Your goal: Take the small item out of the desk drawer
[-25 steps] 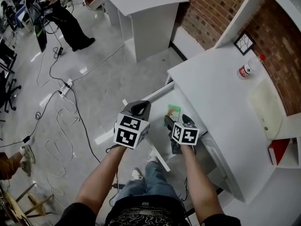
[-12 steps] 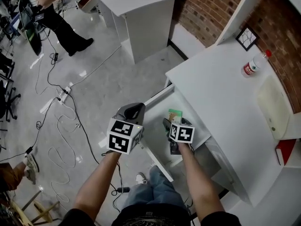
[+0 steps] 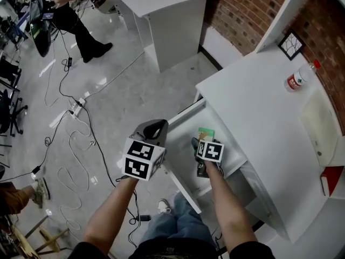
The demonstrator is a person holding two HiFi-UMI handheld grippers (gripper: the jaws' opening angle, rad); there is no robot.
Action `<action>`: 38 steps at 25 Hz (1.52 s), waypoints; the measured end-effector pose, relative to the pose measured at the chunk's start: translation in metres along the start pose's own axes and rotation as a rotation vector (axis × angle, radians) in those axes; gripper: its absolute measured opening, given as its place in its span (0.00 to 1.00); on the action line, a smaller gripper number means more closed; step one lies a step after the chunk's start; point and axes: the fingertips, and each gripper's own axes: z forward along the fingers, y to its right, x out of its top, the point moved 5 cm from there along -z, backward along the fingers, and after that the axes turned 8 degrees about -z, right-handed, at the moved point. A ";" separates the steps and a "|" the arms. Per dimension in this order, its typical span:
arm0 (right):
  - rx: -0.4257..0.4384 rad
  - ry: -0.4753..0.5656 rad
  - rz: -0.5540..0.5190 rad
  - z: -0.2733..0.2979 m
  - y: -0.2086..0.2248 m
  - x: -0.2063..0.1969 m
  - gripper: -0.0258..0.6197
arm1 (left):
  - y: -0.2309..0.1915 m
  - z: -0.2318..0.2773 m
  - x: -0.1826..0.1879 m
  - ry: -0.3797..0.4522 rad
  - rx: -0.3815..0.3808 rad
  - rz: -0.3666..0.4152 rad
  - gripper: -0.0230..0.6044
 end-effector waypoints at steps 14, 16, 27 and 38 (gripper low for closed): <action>-0.029 -0.039 -0.062 0.000 0.000 -0.003 0.57 | -0.004 -0.009 -0.012 -0.015 0.030 -0.007 0.04; -0.010 -0.033 -0.072 -0.003 -0.003 -0.002 0.56 | -0.005 -0.012 -0.011 -0.014 0.035 -0.013 0.04; 0.060 0.015 -0.121 -0.039 -0.025 0.011 0.52 | -0.006 -0.041 0.002 0.014 0.060 -0.043 0.04; 0.124 0.152 -0.143 -0.094 -0.049 0.049 0.52 | -0.005 -0.074 0.027 0.078 0.084 -0.057 0.04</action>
